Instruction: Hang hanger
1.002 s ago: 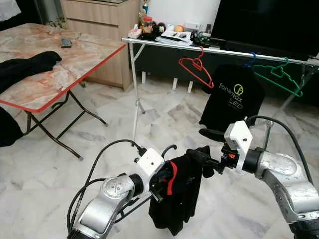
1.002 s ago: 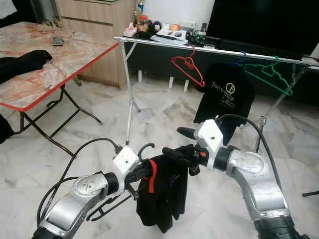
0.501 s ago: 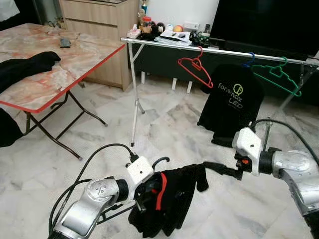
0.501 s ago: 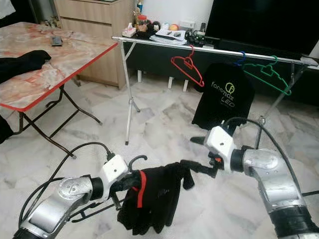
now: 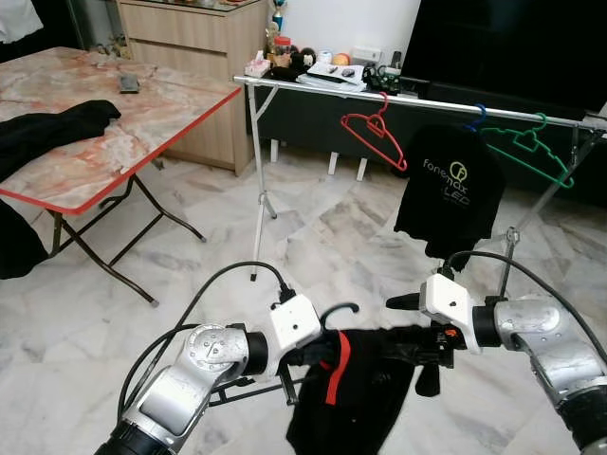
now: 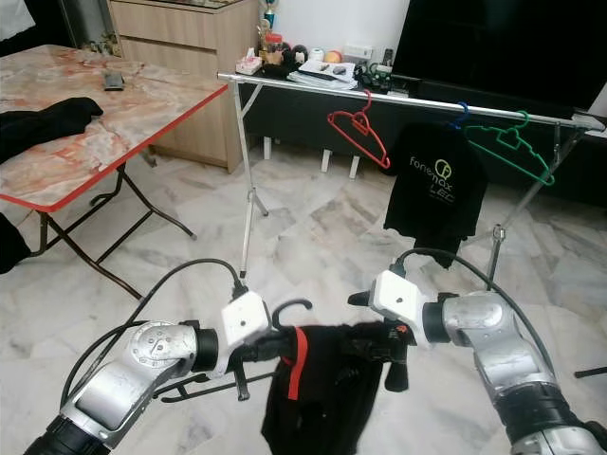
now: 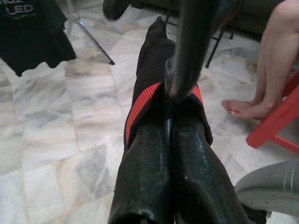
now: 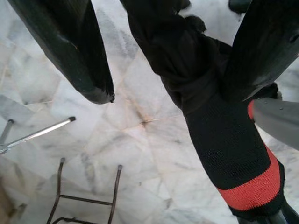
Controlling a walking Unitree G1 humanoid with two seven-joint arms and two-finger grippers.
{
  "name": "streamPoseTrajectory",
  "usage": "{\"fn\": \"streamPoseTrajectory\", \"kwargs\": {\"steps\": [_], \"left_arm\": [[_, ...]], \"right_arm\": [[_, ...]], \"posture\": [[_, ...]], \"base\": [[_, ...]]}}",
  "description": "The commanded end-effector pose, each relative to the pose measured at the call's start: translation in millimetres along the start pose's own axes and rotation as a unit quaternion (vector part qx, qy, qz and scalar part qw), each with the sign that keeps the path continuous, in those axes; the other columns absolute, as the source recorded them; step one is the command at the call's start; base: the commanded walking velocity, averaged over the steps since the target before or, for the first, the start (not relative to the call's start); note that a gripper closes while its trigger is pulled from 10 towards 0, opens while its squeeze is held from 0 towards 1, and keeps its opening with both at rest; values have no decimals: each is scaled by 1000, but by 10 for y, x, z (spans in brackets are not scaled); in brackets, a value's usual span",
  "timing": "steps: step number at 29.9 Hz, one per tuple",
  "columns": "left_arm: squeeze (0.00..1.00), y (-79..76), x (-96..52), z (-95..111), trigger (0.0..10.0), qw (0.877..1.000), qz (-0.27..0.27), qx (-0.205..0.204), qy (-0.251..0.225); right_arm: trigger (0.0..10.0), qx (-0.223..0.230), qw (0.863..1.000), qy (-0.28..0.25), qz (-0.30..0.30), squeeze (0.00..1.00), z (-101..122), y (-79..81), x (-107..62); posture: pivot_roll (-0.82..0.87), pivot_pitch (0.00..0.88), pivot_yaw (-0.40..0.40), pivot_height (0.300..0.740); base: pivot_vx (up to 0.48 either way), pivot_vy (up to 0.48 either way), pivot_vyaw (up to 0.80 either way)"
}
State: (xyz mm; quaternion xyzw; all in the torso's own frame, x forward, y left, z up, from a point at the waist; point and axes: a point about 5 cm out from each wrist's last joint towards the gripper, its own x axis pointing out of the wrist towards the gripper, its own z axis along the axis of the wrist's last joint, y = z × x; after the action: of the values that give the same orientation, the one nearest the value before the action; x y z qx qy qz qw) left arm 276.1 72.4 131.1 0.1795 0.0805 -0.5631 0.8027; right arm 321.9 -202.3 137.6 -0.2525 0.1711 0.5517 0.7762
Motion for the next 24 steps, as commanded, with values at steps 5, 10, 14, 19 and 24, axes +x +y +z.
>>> {"fn": "streamPoseTrajectory", "kwargs": {"steps": [5,10,14,19,24], "left_arm": [[0,11,29,161,10000,999,-20,26,-22],[0,-1,32,153,10000,999,-26,29,-19],[0,-43,67,167,10000,998,-43,37,-15],[0,-74,113,222,10000,997,-58,45,-21],[0,-88,159,289,10000,995,-73,55,-28]], "right_arm": [[10000,-5,1000,-1,27,0,13,-6,27],[10000,3,999,-3,35,0,-27,8,61],[10000,16,999,-3,39,0,-64,21,115],[10000,27,998,-6,54,0,-84,45,171],[10000,39,997,-12,72,0,-111,76,198]], "posture": [[94,25,-72,740],[98,31,-74,740],[106,37,-76,740],[108,43,-78,740],[112,47,-80,740]], "base": [[0,0,0],[0,0,0],[0,0,0],[0,0,0],[0,0,0]]}}
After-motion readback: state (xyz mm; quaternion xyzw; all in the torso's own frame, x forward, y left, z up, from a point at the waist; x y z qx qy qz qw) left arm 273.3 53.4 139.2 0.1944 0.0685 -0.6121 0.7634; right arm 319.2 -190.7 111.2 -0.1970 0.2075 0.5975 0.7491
